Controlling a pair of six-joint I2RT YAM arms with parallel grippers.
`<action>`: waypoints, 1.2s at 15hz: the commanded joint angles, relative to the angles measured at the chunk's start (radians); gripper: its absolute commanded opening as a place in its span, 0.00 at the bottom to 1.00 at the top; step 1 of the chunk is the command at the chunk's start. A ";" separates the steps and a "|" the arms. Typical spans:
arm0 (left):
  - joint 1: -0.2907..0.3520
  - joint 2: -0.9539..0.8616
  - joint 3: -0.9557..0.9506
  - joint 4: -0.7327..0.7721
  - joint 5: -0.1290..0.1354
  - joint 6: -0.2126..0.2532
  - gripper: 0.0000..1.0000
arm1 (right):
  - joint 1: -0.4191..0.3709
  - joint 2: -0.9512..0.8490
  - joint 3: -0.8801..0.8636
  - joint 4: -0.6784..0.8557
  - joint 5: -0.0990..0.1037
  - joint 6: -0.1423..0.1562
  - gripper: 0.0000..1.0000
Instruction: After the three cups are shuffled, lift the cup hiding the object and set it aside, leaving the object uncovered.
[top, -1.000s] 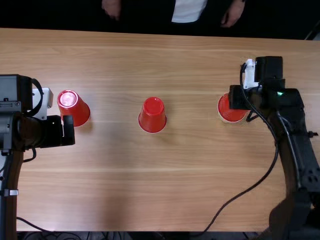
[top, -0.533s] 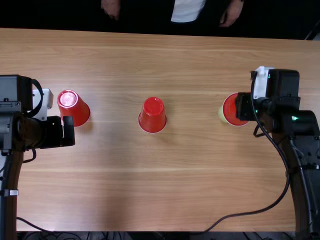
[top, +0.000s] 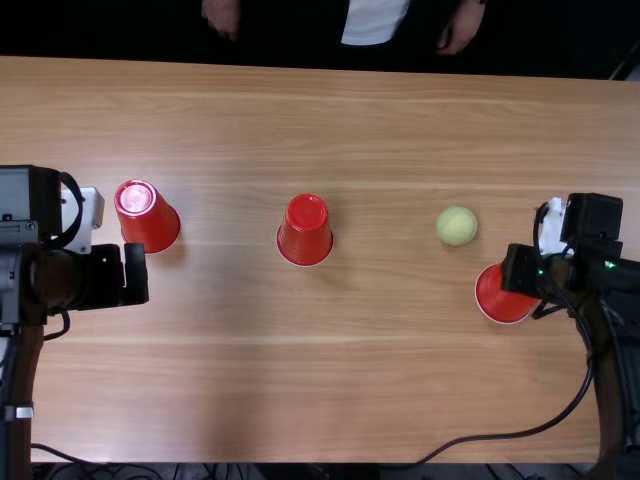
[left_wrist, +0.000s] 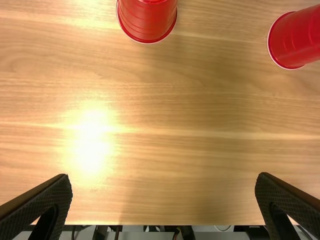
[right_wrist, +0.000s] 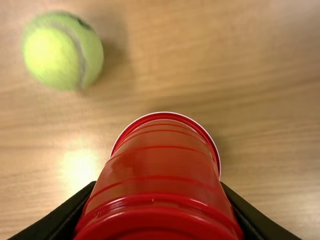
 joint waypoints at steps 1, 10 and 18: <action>0.003 -0.032 -0.037 -0.002 -0.003 0.006 1.00 | -0.011 -0.051 -0.041 0.003 0.005 0.001 0.00; 0.004 -0.076 -0.072 -0.004 -0.003 0.004 1.00 | -0.006 -0.053 -0.139 0.080 0.007 -0.031 1.00; 0.006 -0.109 -0.075 -0.004 -0.005 0.004 1.00 | 0.009 -0.232 -0.020 0.100 0.003 -0.034 1.00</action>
